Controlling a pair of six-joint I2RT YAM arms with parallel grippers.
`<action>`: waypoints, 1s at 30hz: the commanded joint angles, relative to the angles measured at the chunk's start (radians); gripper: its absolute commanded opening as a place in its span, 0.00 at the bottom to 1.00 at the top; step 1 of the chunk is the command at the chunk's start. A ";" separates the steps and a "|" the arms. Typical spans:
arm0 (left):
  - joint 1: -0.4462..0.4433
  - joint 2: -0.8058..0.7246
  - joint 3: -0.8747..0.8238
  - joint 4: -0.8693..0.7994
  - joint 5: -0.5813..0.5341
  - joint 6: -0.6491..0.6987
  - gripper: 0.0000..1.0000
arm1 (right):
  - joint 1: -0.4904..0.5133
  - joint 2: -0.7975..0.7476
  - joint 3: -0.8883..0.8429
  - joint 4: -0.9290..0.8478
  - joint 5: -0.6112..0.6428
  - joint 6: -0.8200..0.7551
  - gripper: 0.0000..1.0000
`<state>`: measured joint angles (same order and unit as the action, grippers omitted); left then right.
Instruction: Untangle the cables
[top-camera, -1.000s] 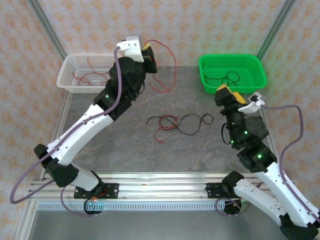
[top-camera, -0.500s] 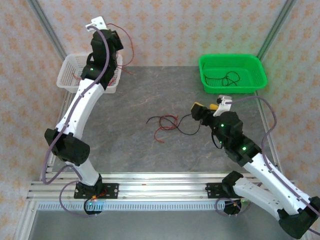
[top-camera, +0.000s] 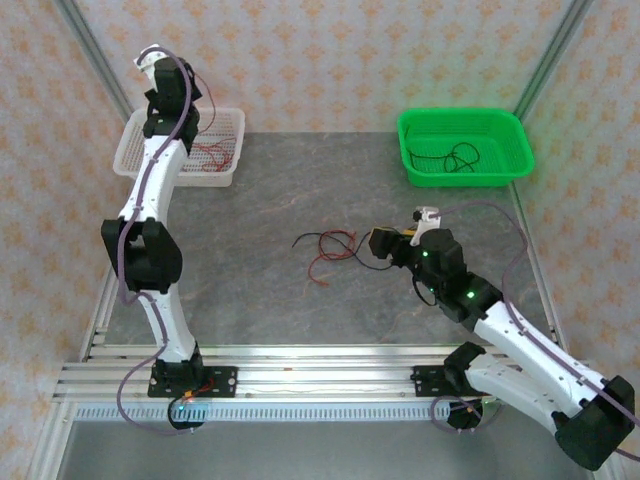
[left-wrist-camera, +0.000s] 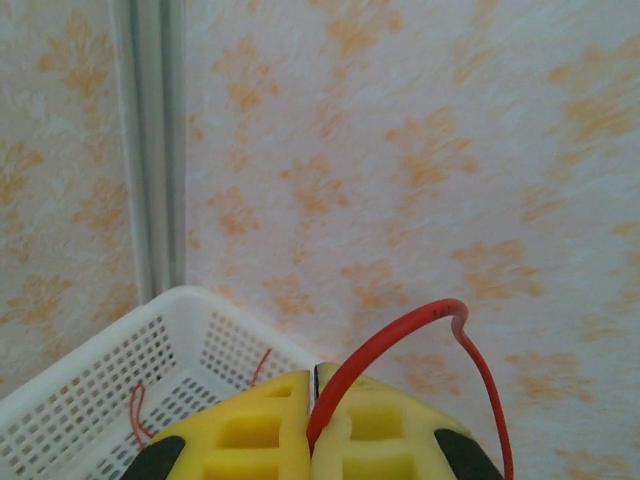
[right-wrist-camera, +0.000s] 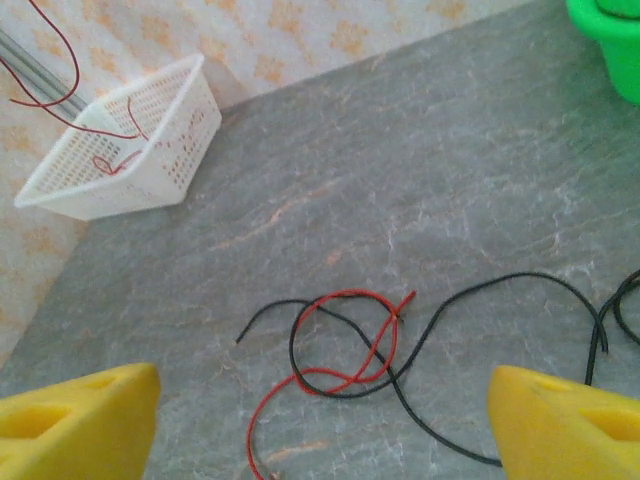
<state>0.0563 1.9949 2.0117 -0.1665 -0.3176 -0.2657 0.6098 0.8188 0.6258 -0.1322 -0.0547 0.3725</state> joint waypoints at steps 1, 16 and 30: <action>0.023 0.056 0.015 0.028 0.029 -0.018 0.00 | 0.004 0.023 -0.015 0.039 -0.020 0.037 0.84; 0.080 0.249 -0.046 0.029 0.086 -0.063 0.07 | 0.057 0.182 0.004 0.019 0.007 0.100 0.84; 0.081 0.223 -0.041 -0.058 -0.007 -0.050 0.99 | 0.064 0.388 0.097 -0.173 0.064 0.167 0.84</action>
<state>0.1329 2.2452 1.9686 -0.1841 -0.2661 -0.3241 0.6670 1.1748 0.6868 -0.2310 -0.0326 0.5129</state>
